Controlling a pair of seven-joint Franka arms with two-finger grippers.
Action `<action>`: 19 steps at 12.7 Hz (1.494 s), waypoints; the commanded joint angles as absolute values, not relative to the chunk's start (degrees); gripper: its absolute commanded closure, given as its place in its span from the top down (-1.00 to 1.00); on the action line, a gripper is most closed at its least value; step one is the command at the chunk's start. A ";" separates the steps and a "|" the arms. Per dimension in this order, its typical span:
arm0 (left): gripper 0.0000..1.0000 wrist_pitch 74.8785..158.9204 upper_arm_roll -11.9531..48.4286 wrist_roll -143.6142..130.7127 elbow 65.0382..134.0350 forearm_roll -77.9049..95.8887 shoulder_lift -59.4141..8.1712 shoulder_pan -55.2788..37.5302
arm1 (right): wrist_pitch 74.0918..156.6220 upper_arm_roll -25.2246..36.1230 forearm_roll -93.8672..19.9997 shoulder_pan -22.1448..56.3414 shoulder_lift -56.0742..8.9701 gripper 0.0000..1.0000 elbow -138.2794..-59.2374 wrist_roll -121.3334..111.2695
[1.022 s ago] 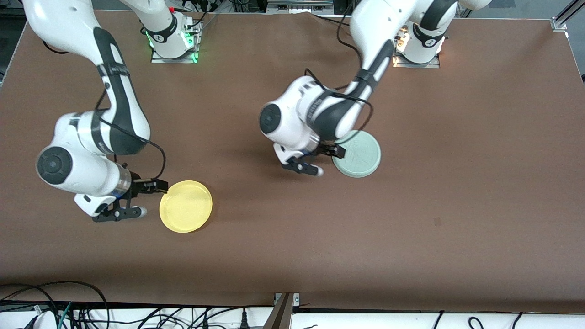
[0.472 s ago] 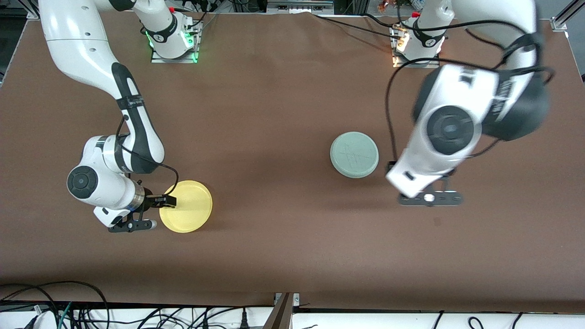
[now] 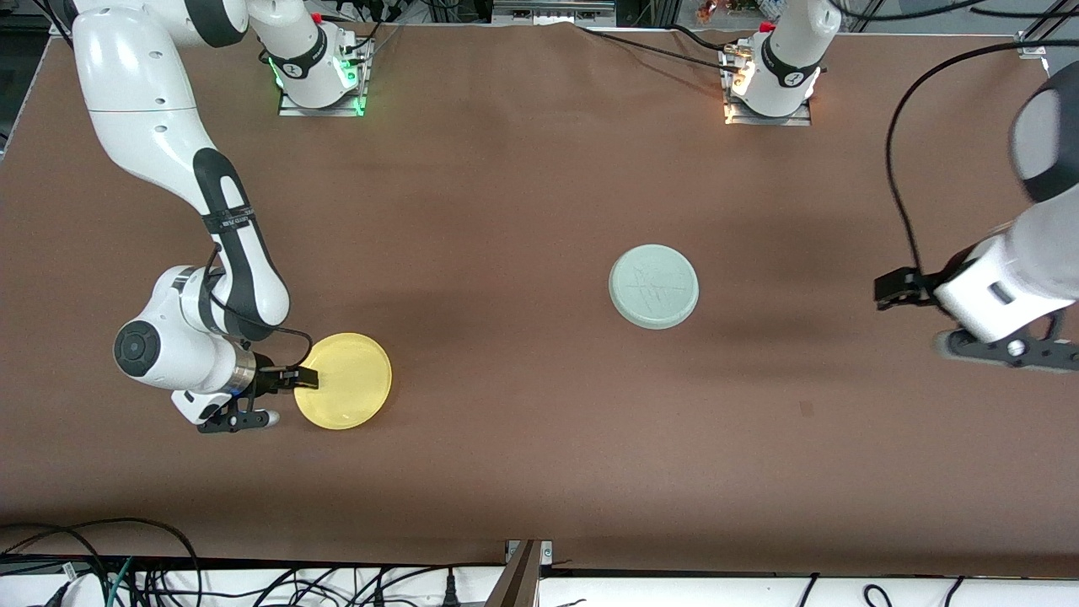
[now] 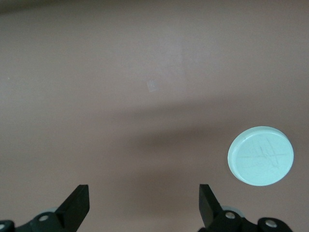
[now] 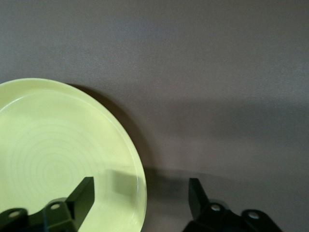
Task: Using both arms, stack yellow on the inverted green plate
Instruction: 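Lift the yellow plate with the right gripper toward the green plate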
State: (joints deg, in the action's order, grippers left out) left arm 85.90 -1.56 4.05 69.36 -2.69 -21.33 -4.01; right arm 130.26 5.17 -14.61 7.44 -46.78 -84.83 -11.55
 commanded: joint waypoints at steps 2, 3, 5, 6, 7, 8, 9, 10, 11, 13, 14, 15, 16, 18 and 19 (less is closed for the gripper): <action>1.00 94.65 -0.97 5.10 90.07 -2.63 -4.86 -1.07 | 130.43 4.75 -15.91 7.73 -46.93 -0.47 -84.46 -12.48; 1.00 95.09 -0.79 5.27 93.05 -2.72 -2.22 -0.27 | 130.34 4.75 -15.73 7.82 -46.93 -0.76 -84.46 -12.31; 1.00 99.90 0.17 5.10 99.73 -3.07 2.27 -0.17 | 129.99 4.75 -15.56 8.52 -46.50 -1.00 -84.46 -12.22; 1.00 100.37 0.52 5.01 99.41 -5.43 1.68 -0.35 | 128.95 4.83 -15.30 9.13 -45.97 -1.00 -84.46 -12.22; 1.00 100.28 0.53 5.36 98.01 -6.41 0.45 -0.44 | 126.50 4.83 -15.38 9.49 -44.84 -1.00 -84.20 -11.61; 1.00 100.28 0.61 5.27 97.65 -6.42 0.09 -0.35 | 123.60 4.66 -15.21 9.84 -43.61 -1.00 -83.85 -9.77; 1.00 100.28 0.53 5.53 97.65 -6.42 0.09 -0.35 | 120.62 4.66 -15.29 10.97 -41.51 -1.00 -83.76 -7.58; 1.00 100.28 0.53 5.80 97.65 -6.42 0.09 -0.26 | 117.89 4.57 -15.82 12.29 -39.66 -1.00 -83.76 -5.04; 1.00 100.28 0.53 5.80 97.65 -6.33 0.09 -0.18 | 115.08 4.31 -15.91 13.09 -38.25 -1.00 -83.76 -1.88; 1.00 100.37 0.53 5.80 97.56 -6.33 0.00 -0.18 | 111.64 1.95 -16.00 15.20 -35.61 -1.00 -83.76 5.59; 1.00 100.46 0.53 5.80 97.56 -6.42 -0.09 -0.18 | 111.10 0.19 -16.08 15.81 -34.99 -1.00 -83.76 9.54; 1.00 100.46 0.53 5.89 97.56 -6.42 -0.09 -0.18 | 111.18 -2.00 -16.08 16.08 -34.89 -1.00 -83.85 13.23; 1.00 100.37 0.61 5.80 97.56 -6.42 0.00 -0.18 | 111.96 -4.89 -15.82 16.26 -34.89 -1.00 -83.85 17.36; 1.00 100.37 0.61 5.80 97.56 -6.42 0.00 -0.26 | 116.17 -6.59 -15.65 21.15 -34.98 -1.00 -84.55 25.71; 1.00 100.37 0.62 5.80 97.56 -6.42 0.00 -0.26 | 118.54 -6.59 -15.64 24.57 -35.50 -1.00 -84.72 30.19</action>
